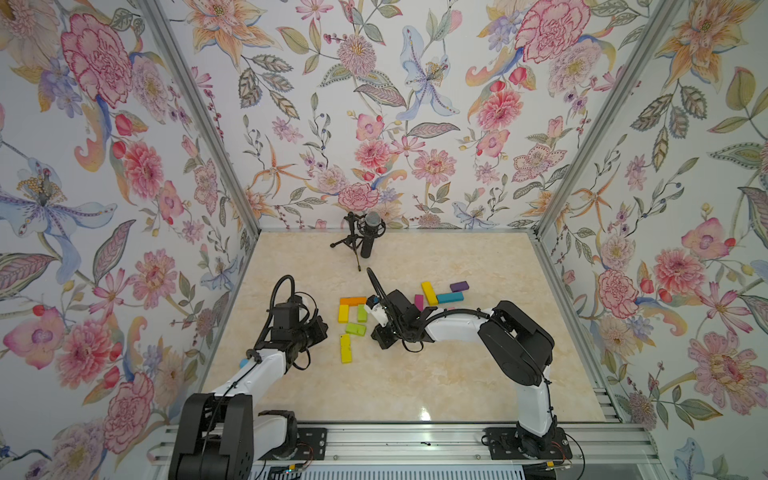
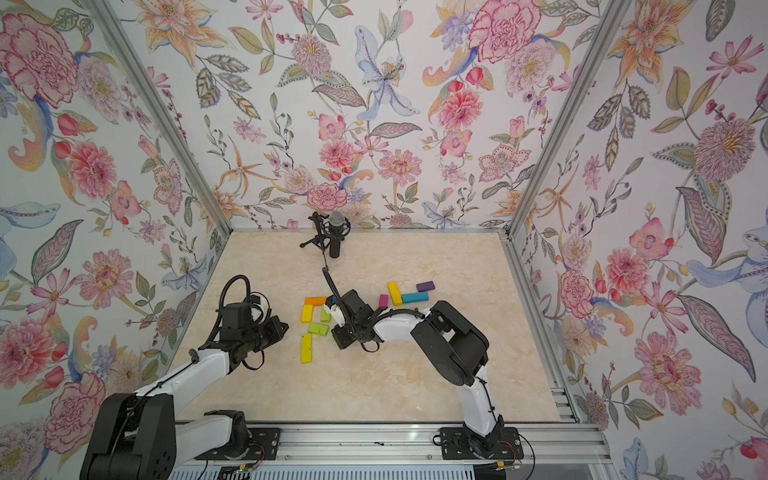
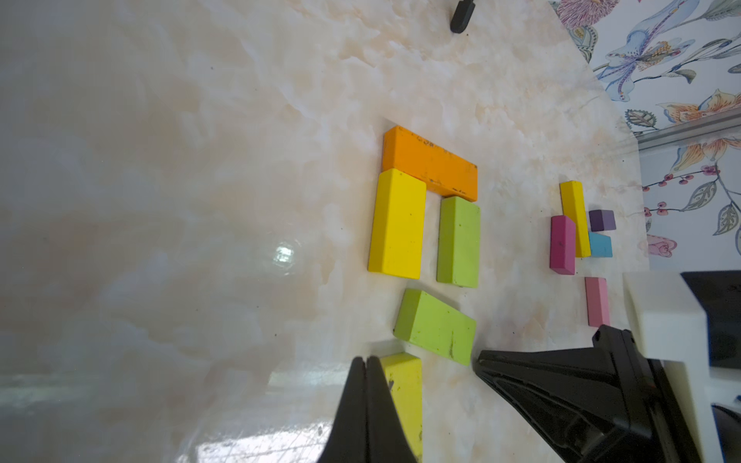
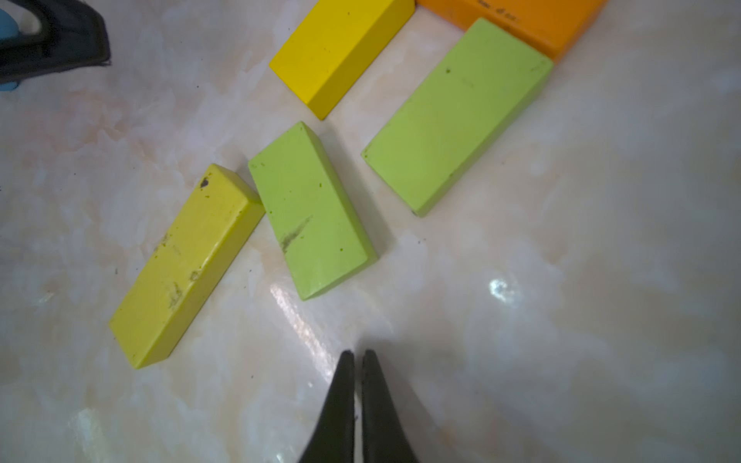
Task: Assemble the letter p with building blocks
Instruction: Assemble the building block at the center of the board.
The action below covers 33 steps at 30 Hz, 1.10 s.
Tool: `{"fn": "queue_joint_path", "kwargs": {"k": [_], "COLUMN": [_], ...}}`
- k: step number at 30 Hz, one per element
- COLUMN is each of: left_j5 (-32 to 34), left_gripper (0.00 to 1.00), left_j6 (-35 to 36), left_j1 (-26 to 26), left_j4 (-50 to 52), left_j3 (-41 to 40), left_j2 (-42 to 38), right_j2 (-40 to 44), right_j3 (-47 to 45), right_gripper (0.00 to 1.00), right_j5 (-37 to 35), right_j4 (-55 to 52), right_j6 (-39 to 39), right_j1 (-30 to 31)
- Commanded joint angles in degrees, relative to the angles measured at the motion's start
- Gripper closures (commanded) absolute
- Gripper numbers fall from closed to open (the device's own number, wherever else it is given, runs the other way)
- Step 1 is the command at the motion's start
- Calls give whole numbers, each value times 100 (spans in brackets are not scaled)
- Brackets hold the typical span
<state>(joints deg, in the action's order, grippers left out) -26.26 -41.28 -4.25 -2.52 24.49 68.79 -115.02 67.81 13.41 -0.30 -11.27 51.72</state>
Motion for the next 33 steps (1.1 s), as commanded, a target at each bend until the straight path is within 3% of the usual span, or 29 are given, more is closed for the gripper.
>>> {"fn": "queue_joint_path", "kwargs": {"k": [1, 33], "left_j5": [-108, -108], "left_gripper": [100, 100], "left_j6": [-136, -97], "left_j1": [-325, -708], "left_j4": [-408, -838], "left_j3": [4, 592], "left_j2": [210, 1648], "right_j2": [137, -575], "right_j3": [-100, 455], "right_gripper": [92, 93], "right_j5": [11, 62], "right_j4": [-28, 131], "right_j6": [-175, -412], "right_j1": [152, 126]}}
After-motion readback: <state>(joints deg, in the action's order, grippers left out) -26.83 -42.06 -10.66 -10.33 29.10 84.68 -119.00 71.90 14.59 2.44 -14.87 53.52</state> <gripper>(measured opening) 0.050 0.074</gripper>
